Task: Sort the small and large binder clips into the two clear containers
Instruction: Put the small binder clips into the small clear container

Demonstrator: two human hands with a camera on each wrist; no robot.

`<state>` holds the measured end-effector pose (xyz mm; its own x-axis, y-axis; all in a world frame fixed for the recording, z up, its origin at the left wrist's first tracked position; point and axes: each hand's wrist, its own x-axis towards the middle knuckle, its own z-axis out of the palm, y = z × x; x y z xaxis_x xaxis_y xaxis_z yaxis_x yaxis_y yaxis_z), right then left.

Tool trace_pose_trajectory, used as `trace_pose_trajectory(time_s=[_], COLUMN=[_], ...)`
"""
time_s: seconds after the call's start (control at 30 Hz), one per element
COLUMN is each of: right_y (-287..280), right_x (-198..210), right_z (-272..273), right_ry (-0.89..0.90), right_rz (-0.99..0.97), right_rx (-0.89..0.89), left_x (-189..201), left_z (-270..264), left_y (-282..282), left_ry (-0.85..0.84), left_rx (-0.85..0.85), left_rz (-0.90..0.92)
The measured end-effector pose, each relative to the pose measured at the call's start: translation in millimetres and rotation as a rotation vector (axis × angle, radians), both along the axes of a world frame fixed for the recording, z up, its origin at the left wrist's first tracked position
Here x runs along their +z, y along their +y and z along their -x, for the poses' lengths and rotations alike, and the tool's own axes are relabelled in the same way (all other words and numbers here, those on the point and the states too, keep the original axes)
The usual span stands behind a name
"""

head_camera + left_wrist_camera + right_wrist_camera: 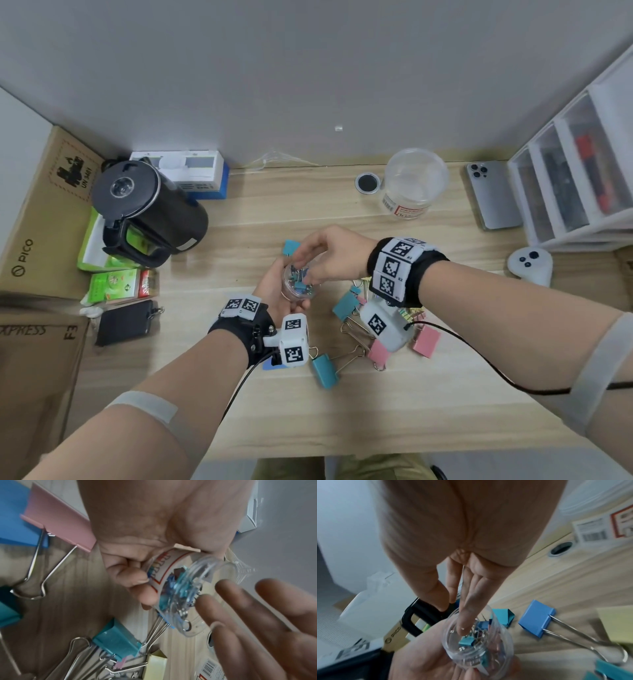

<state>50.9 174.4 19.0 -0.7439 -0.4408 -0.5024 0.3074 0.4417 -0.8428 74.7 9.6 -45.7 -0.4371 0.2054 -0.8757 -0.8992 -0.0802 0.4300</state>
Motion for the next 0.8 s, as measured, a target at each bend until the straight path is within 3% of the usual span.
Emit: trace_pose_trajectory(time_s=[0.1,0.23,0.4,0.67,0.8], right_y=[18,74,131,144,148], right_x=[-4,-32,-56,-63,-72], right_z=[-1,-8,-47,-85,-85], right_ry=[0.001,0.015,-0.010,-0.143,-0.002], right_rz=[0.010,-0.296,-0.609,-0.485,-0.542], right_rx=[-0.223,-0.370,-0.256,-0.106,-0.173], left_x=[4,7,17,21,15], left_z=[-4,-10,-26,-37,-40], left_y=[1,0,15,48,59], left_ry=[-0.026,-0.064,-0.052,-0.109,-0.100], left_rx=[-0.024,-0.033,-0.099,-0.245,-0.271], left_rz=[-0.027,-0.027,-0.097,-0.130,-0.126])
